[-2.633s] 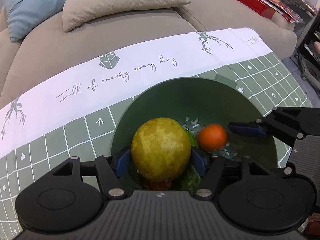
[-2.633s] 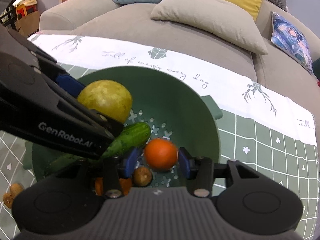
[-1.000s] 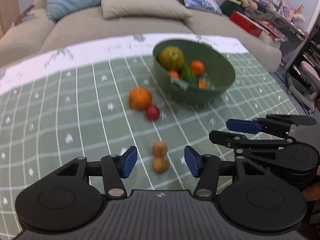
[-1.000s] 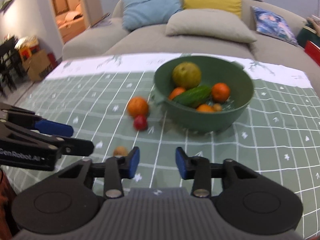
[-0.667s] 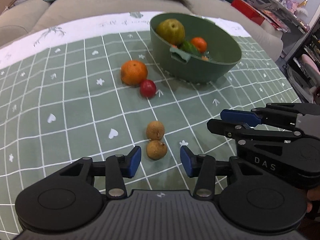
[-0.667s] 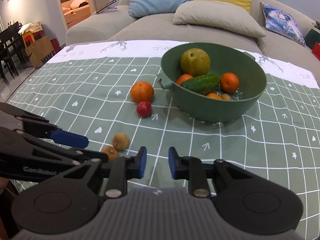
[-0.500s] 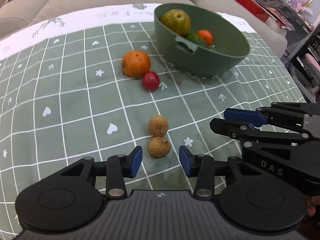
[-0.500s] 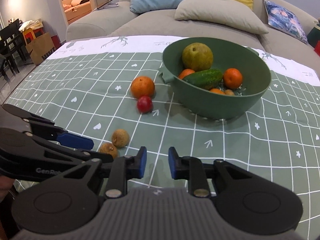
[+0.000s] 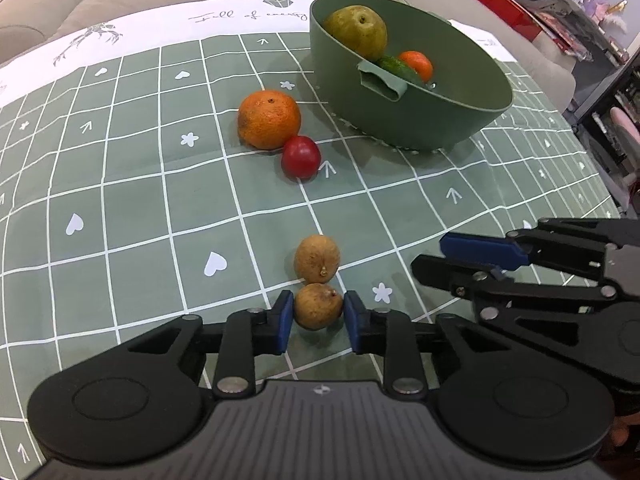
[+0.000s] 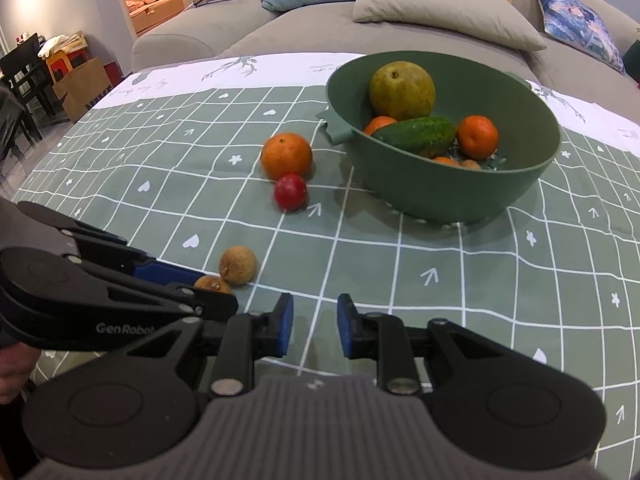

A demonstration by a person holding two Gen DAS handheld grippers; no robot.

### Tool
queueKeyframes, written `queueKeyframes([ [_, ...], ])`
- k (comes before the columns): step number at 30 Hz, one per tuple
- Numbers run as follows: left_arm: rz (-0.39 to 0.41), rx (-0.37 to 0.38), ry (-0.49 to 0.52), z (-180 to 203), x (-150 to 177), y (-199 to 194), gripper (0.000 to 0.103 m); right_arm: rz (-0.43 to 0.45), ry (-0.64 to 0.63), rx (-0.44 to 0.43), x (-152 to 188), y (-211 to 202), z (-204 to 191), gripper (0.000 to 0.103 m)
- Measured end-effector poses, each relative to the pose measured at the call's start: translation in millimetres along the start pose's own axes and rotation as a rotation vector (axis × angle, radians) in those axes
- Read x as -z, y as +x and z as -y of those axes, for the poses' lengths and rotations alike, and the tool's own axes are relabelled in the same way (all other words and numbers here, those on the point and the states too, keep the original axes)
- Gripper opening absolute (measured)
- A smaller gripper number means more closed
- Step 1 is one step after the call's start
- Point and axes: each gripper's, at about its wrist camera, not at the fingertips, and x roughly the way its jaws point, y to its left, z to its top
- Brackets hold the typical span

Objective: Organize fruits
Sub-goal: 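Grasp a small brown fruit with the left tool while the right tool grasps another, then carry both small brown fruits over the colander and open both tools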

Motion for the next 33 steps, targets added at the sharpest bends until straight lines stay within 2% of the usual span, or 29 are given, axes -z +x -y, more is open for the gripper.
queueKeyframes([
  [7,0.016,-0.013,-0.034,-11.7,-2.0,-12.7,0.030,0.003,-0.037,-0.049,-4.1,4.7,-11.7,0.019],
  [13,0.060,-0.044,-0.106,-34.8,-8.9,-28.2,0.030,0.005,-0.090,-0.090,-10.2,15.9,-31.1,0.020],
  [24,0.079,-0.050,-0.151,-54.3,-9.3,-34.7,0.030,-0.028,-0.104,-0.095,-22.1,42.8,-44.5,0.023],
  [33,0.090,-0.049,-0.150,-50.9,-8.5,-39.6,0.030,-0.019,-0.108,-0.094,-22.9,39.4,-44.9,0.021],
])
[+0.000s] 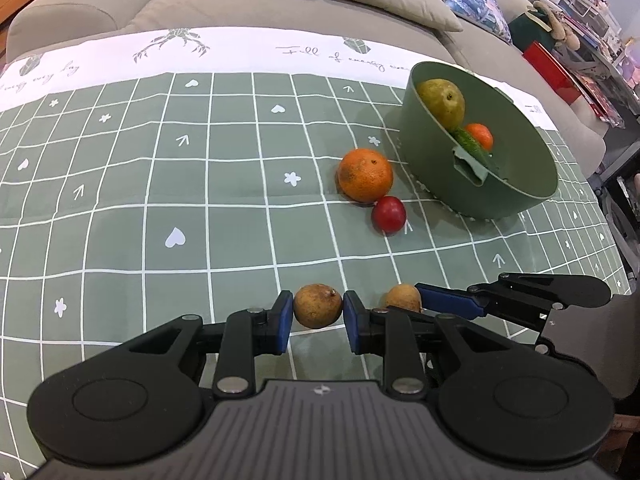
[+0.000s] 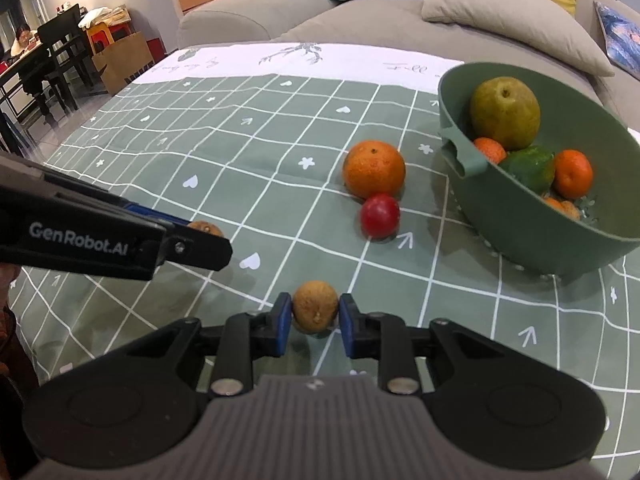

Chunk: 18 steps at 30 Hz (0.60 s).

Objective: Organize fruits
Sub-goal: 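Carry both small brown fruits over the colander and open both tools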

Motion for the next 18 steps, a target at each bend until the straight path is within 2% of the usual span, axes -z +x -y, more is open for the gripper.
queueKeyframes([
  [10,0.038,0.018,0.057,28.1,-8.8,-23.5,0.030,0.076,0.017,0.022,-1.7,-51.3,12.7,0.021],
  [18,0.075,0.081,0.143,70.2,-33.7,-38.0,0.030,0.173,0.029,0.075,-11.4,-100.9,40.4,0.021],
])
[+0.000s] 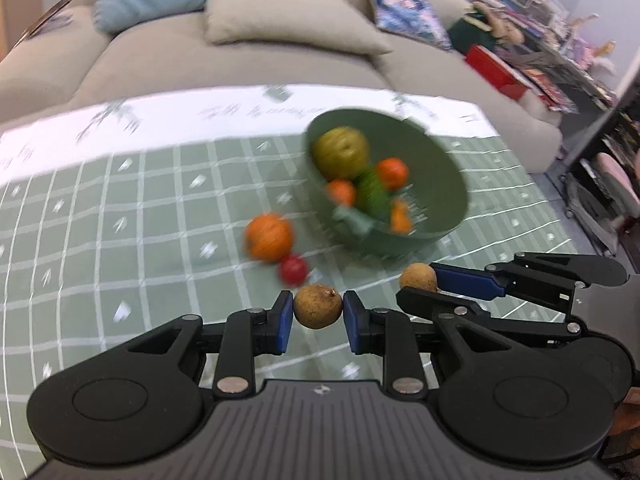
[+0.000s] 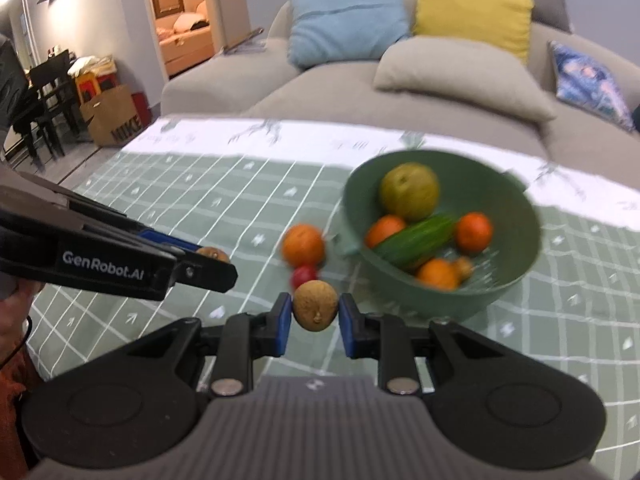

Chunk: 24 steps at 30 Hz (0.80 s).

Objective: Organize fruits
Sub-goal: 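Carry both small brown fruits over the colander and open both tools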

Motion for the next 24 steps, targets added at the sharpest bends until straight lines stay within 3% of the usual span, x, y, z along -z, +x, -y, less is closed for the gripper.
queueKeyframes([
  [6,0.009,0.068,0.040,29.0,-38.8,10.2,0.030,0.029,-0.036,0.047,-17.1,-17.8,29.6,0.021],
  [14,-0.036,0.128,0.086,57.4,-87.3,50.6,0.030,-0.011,-0.135,0.073,-47.2,-5.8,72.7,0.021],
  [24,-0.168,0.135,0.071,67.3,-112.3,120.6,0.030,-0.194,-0.289,0.032,-67.7,52.9,118.3,0.021],
])
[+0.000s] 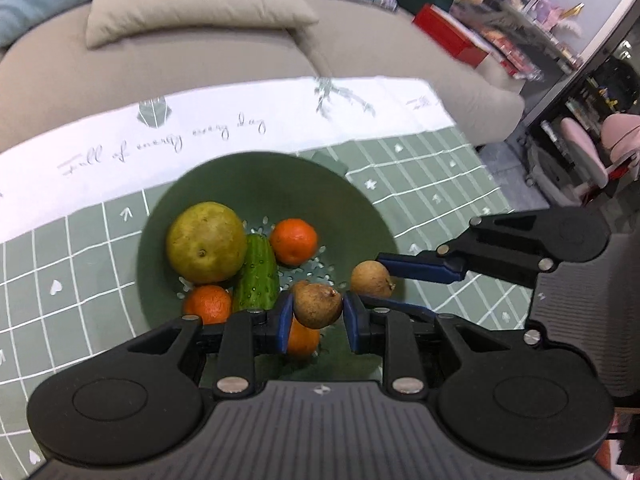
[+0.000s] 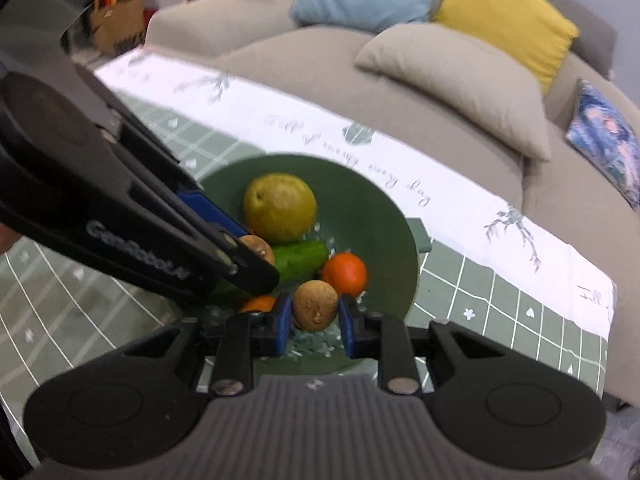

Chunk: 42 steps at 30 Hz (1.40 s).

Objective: Organize fruits
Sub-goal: 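Carry both small brown fruits over the colander and open both tools, then withdraw both tools from the colander toward the orange and red plum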

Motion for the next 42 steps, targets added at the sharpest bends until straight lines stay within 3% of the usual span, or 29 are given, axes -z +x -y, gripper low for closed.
queueKeyframes([
  [9,-0.071,-0.014,-0.013,-8.2,-15.7,38.1,0.030,-0.124,-0.103,-0.047,-3.6,45.0,14.3,0.021],
  [20,-0.093,-0.003,-0.012,-9.9,-23.6,54.0,0.030,-0.162,-0.143,-0.068,-4.8,64.0,17.2,0.021],
  [25,-0.090,-0.003,-0.019,-10.9,-23.0,53.2,0.035,-0.155,-0.136,-0.065,-5.7,64.9,16.6,0.020],
  [28,-0.080,-0.007,-0.017,-10.7,-22.8,48.2,0.036,-0.155,-0.135,-0.063,-6.1,63.8,15.5,0.023],
  [30,-0.067,-0.010,-0.010,-9.9,-22.5,40.6,0.036,-0.149,-0.133,-0.059,-6.2,59.9,14.3,0.030],
  [38,-0.007,-0.057,0.054,-1.8,-17.5,-0.3,0.036,-0.116,-0.122,-0.058,-12.1,34.3,3.7,0.030],
  [42,0.034,-0.093,0.093,2.1,-9.6,-26.4,0.036,-0.080,-0.093,-0.049,-15.4,10.1,-2.5,0.036],
])
